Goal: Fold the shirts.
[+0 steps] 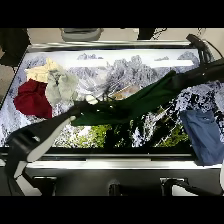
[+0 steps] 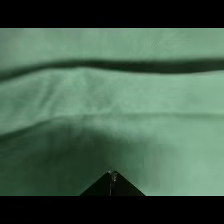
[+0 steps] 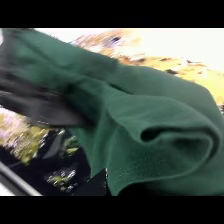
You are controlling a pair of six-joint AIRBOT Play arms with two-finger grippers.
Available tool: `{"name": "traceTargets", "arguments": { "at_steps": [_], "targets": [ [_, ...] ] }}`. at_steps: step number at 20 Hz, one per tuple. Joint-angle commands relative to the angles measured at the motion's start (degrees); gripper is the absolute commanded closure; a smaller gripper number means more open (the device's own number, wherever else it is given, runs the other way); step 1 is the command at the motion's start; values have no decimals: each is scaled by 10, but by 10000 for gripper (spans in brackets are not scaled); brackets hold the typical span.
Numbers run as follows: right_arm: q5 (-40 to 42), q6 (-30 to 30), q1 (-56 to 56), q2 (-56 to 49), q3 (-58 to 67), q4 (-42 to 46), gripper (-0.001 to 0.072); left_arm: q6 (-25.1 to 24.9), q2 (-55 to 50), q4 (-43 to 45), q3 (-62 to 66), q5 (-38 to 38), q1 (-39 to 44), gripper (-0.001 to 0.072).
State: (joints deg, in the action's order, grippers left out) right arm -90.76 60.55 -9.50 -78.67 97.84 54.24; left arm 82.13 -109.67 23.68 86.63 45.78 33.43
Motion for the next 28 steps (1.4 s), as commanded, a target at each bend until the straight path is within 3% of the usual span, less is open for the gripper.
{"name": "traceTargets", "arguments": {
  "at_steps": [1, 3, 6, 7, 8, 10, 13, 17, 20, 21, 22, 23, 26, 28],
  "targets": [
    [-26, 17, 33, 48, 0, 39, 675, -22, -57, -120, 41, -29, 61, 672],
    [-18, 18, 54, 45, 0, 42, 675, -53, -57, -120, 47, -26, 58, 674],
    [42, 18, 109, 21, 0, 41, 675, -54, -16, -32, 43, 46, -2, 675],
    [68, 18, 134, 9, 0, 41, 675, -53, 16, 30, 37, 61, -32, 675],
    [95, 18, 162, -7, 0, 40, 675, -21, 49, 118, 30, 66, -61, 675],
    [145, 25, 215, -43, 0, 32, 675, 77, 118, 325, 27, 116, -131, 675],
    [213, 40, 287, -107, 0, 19, 675, 99, 212, 503, 28, 205, -249, 674],
    [312, 51, 364, -217, 0, -71, 675, 101, 297, 528, 27, 228, -385, 674],
    [380, 58, 405, -294, 0, -155, 662, 100, 331, 527, 27, 228, -423, 674],
    [398, 74, 413, -312, 0, -165, 481, 98, 336, 527, 27, 228, -423, 674],
    [407, 83, 415, -326, 0, -177, 85, 98, 338, 527, 27, 229, -421, 674],
    [402, 83, 414, -333, 0, -176, 26, 98, 338, 527, 27, 229, -417, 674],
    [295, 72, 363, -314, 0, -121, 25, 92, 337, 527, 25, 228, -405, 674],
    [183, 72, 303, -281, 0, -22, 25, 77, 337, 527, 24, 226, -404, 673]
  ]
}}
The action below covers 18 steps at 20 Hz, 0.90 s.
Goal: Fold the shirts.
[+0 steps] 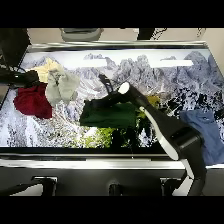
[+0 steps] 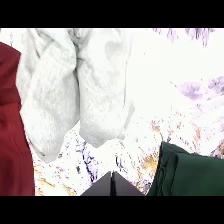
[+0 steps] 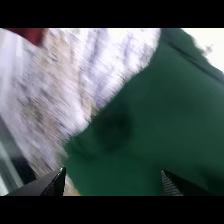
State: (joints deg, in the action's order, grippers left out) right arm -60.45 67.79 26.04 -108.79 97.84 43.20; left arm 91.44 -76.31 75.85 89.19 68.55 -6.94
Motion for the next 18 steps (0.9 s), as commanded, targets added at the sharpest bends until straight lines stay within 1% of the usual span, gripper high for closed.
{"name": "traceTargets", "arguments": {
  "at_steps": [1, 3, 4, 5, 6, 7, 9, 10, 11, 12, 13, 14, 15, 16, 17, 18],
  "targets": [
    [-168, -1, -86, 37, 0, 139, 25, -17, 4, 5, -1, -2, 0, 673],
    [-244, -1, -159, 62, -1, 234, 27, -25, 4, 5, -1, -2, 0, 673],
    [-269, 1, -194, 67, -10, 256, 36, -25, 4, 5, -1, -2, 0, 673],
    [-273, 9, -221, 68, -33, 251, 44, -25, 4, 5, -1, -2, 0, 673],
    [-259, 16, -241, 68, -68, 229, 45, -25, 4, 5, -1, -2, 1, 673],
    [-229, 17, -250, 68, -109, 191, 45, -25, 4, 5, -1, -2, 2, 673],
    [-142, 13, -250, 65, -176, 113, 46, -25, 4, -1, -1, -2, 8, 673],
    [-94, 2, -250, 61, -203, 52, 61, -25, 4, -4, -1, -2, 13, 673],
    [-65, -5, -250, 54, -218, -4, 109, -25, 4, -5, -1, -2, 19, 673],
    [-61, -11, -247, 45, -224, -44, 123, -25, 4, -6, -1, -2, 26, 672],
    [-73, -11, -242, 34, -224, -66, 210, -25, 4, -6, -1, -5, 32, 673],
    [-87, -12, -238, 28, -224, -77, 326, -25, 4, -6, -1, -10, 38, 673],
    [-100, -35, -232, 27, -224, -84, 538, -25, 3, -6, -1, -15, 42, 673],
    [-115, -63, -231, 31, -224, -94, 668, -25, 4, -6, -1, -20, 45, 673],
    [-130, -103, -237, 41, -219, -100, 672, -24, 3, -7, -1, -21, 45, 673],
    [-139, -131, -249, 56, -213, -100, 675, -23, 4, -7, -1, -20, 46, 673]
  ]
}}
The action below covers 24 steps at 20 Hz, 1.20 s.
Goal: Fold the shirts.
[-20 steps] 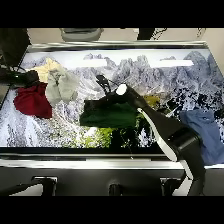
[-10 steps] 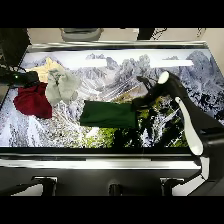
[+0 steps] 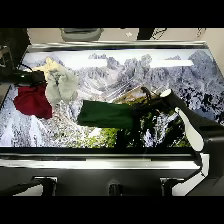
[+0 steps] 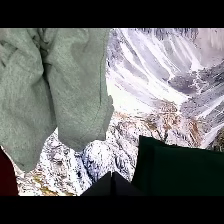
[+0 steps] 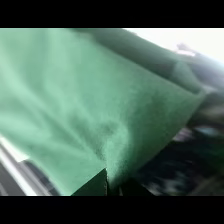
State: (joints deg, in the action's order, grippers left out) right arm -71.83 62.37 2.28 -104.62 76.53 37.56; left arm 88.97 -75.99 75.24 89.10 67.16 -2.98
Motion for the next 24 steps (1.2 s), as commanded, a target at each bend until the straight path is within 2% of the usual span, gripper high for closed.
{"name": "traceTargets", "arguments": {
  "at_steps": [1, 5, 10, 15, 19, 24],
  "targets": [
    [-31, -84, -29, 38, 9, -38, 675, 2, 0, -1, 0, -5, 6, 673],
    [-35, -45, -150, 149, 50, 38, 675, -1, 0, -1, 0, -6, 6, 673],
    [-89, -15, -338, 257, 66, 122, 675, -18, 0, 0, 0, -8, 6, 672],
    [-92, 10, -482, 291, 70, 126, 675, -33, -7, 0, 0, -7, 6, 673],
    [-83, 35, -542, 291, 102, 113, 675, -35, -8, 0, 0, -7, 6, 672],
    [-149, 59, -600, 291, 146, 101, 674, -36, -8, 0, 0, -7, 6, 672]
  ]
}}
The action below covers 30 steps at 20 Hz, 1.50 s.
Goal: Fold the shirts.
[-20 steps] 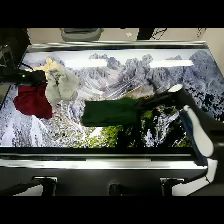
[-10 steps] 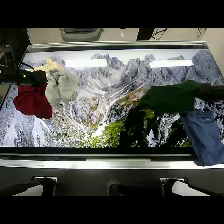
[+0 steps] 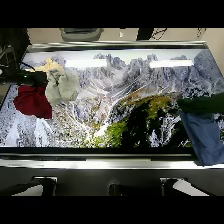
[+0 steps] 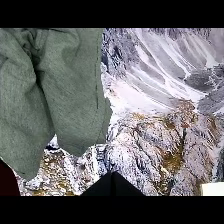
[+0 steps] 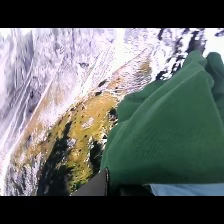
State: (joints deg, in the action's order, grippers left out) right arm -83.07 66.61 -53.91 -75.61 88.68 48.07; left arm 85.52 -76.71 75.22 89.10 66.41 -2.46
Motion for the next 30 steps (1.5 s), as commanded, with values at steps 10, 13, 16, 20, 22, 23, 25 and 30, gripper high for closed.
{"name": "traceTargets", "arguments": {
  "at_steps": [10, 13, 16, 20, 22, 23, 25, 30],
  "targets": [
    [-208, -12, -101, -2, -29, 332, 675, -3, 0, 0, 0, -2, 0, 672],
    [-156, -20, -101, -2, -104, 346, 675, -2, 0, 0, 0, -2, 0, 672],
    [-103, -30, -101, -3, -179, 351, 675, -2, 0, 0, 0, -2, 0, 672],
    [-61, -41, -101, -3, -254, 388, 675, -2, -1, 0, 0, -2, 0, 672],
    [-49, -40, -101, -3, -262, 423, 675, -2, -1, 0, 0, -2, 0, 672],
    [-41, -41, -101, -3, -262, 429, 674, -2, -1, 0, 0, -2, 0, 672],
    [-16, -41, -101, -3, -256, 423, 630, -2, -1, 0, 0, -2, 0, 672],
    [92, -137, -101, 38, -76, 273, 30, -53, 2, 24, 101, 45, -1, 673]
  ]
}}
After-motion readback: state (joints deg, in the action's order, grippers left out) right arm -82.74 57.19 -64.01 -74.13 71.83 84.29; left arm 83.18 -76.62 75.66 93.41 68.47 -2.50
